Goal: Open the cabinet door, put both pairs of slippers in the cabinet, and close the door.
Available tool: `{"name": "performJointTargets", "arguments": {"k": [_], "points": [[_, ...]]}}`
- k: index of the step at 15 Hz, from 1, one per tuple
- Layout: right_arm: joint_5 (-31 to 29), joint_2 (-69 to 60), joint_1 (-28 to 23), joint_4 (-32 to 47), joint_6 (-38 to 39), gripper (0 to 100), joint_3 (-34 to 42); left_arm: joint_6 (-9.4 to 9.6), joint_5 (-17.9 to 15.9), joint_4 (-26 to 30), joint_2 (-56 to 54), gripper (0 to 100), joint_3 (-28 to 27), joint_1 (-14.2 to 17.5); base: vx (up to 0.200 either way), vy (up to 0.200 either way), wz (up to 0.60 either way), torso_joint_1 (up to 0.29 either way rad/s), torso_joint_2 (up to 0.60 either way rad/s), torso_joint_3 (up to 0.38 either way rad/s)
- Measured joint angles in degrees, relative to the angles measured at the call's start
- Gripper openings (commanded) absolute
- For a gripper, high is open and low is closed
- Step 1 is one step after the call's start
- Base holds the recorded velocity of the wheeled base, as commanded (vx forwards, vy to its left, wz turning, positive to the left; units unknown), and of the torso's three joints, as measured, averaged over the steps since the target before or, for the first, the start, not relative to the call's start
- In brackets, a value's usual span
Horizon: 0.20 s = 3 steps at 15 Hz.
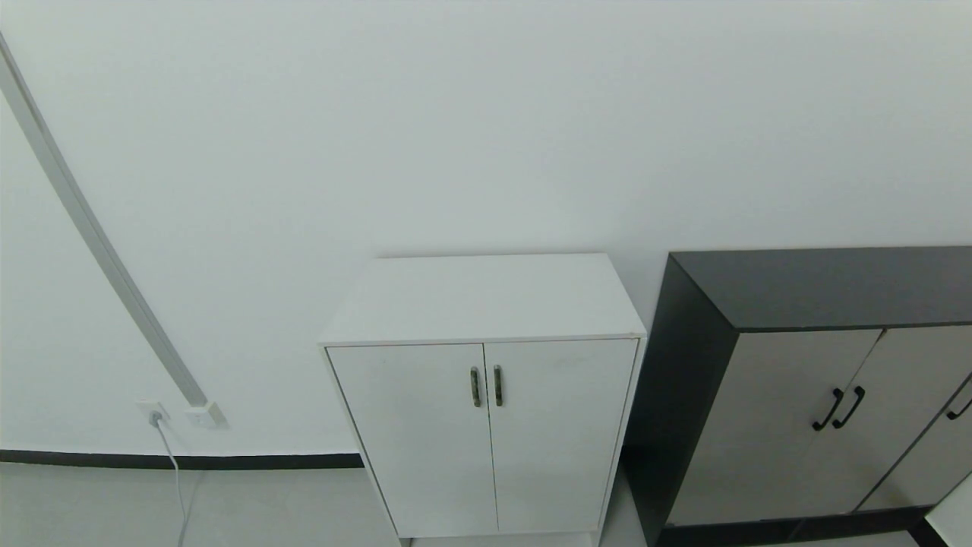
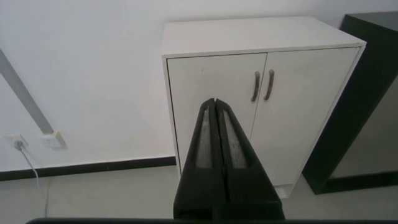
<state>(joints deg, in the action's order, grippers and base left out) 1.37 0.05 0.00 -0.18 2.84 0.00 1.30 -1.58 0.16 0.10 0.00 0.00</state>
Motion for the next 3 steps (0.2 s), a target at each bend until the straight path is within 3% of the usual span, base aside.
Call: {"name": "performJointTargets", "arguments": {"k": [3], "points": [[-0.04,-0.10,0.00,0.00,0.22,0,0.00,-0.07,0.00,0.02,0.00,0,0.00,0.00,0.000,0.000,0.00,0.000,0.00,0.000]]}}
